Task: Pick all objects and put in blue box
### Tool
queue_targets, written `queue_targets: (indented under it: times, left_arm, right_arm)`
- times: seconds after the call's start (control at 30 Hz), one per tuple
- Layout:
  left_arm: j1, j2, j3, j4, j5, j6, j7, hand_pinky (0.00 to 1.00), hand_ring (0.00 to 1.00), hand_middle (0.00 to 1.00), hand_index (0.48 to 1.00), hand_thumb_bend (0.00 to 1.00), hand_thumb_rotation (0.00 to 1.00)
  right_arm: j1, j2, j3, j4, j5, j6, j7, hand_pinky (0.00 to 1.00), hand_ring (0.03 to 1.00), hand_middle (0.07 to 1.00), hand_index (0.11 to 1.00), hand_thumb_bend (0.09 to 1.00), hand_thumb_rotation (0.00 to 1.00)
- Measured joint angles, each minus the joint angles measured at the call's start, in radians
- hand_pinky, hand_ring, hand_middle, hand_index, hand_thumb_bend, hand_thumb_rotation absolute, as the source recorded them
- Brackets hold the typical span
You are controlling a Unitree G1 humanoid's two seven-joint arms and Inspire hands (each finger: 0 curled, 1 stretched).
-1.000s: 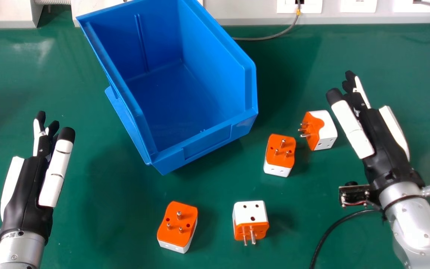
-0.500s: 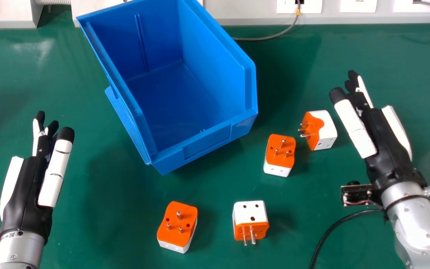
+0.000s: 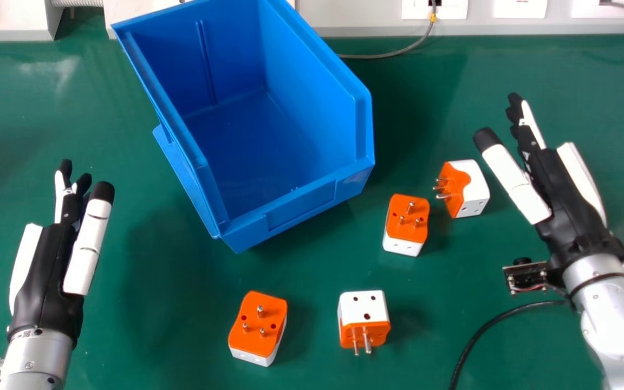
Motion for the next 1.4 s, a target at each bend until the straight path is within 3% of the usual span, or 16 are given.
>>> queue_targets:
  times: [0.17,0.43,0.53,0.7,0.8,1.0,1.27,1.4]
  left_arm:
    - [-0.036,-0.001,-0.001,0.044,0.0,-0.017,0.005,0.97,0.99,1.0,1.0,0.58,1.0]
    - [-0.083,-0.001,-0.001,0.105,0.0,-0.034,0.014,0.99,0.99,1.0,1.0,0.59,1.0]
    - [-0.092,-0.001,0.0,0.112,-0.001,-0.042,0.014,1.0,1.0,1.0,1.0,0.59,1.0]
    - [-0.106,0.001,0.003,0.144,-0.005,-0.052,0.012,1.0,1.0,1.0,1.0,0.59,1.0]
    - [-0.114,0.005,0.005,0.152,-0.012,-0.051,0.01,1.0,1.0,1.0,0.999,0.58,1.0]
    - [-0.131,0.007,0.007,0.161,-0.012,-0.05,0.011,0.99,1.0,1.0,0.995,0.56,1.0]
    - [-0.133,0.011,0.016,0.172,-0.012,-0.048,0.01,0.97,0.99,1.0,0.987,0.54,1.0]
    - [-0.135,0.014,0.018,0.178,-0.012,-0.048,0.002,0.96,0.98,1.0,0.983,0.54,1.0]
  right_arm:
    - [-0.042,-0.089,0.031,0.042,-0.05,-0.039,0.052,0.98,1.0,1.0,1.0,0.494,0.74]
    - [-0.19,-0.246,0.106,0.103,-0.152,-0.046,0.179,0.95,1.0,1.0,1.0,0.505,0.66]
    - [-0.249,-0.293,0.137,0.135,-0.191,-0.044,0.228,0.94,1.0,1.0,1.0,0.517,0.64]
    - [-0.326,-0.342,0.184,0.194,-0.24,-0.038,0.305,0.95,1.0,1.0,1.0,0.567,0.61]
    - [-0.376,-0.353,0.206,0.238,-0.262,-0.03,0.334,0.96,1.0,1.0,1.0,0.615,0.57]
    - [-0.493,-0.358,0.276,0.361,-0.313,-0.053,0.365,0.98,1.0,1.0,1.0,0.701,0.46]
    - [-0.61,-0.354,0.378,0.503,-0.405,-0.085,0.37,0.99,1.0,1.0,1.0,0.785,0.35]
    - [-0.659,-0.339,0.429,0.576,-0.455,-0.095,0.358,1.0,1.0,1.0,1.0,0.796,0.32]
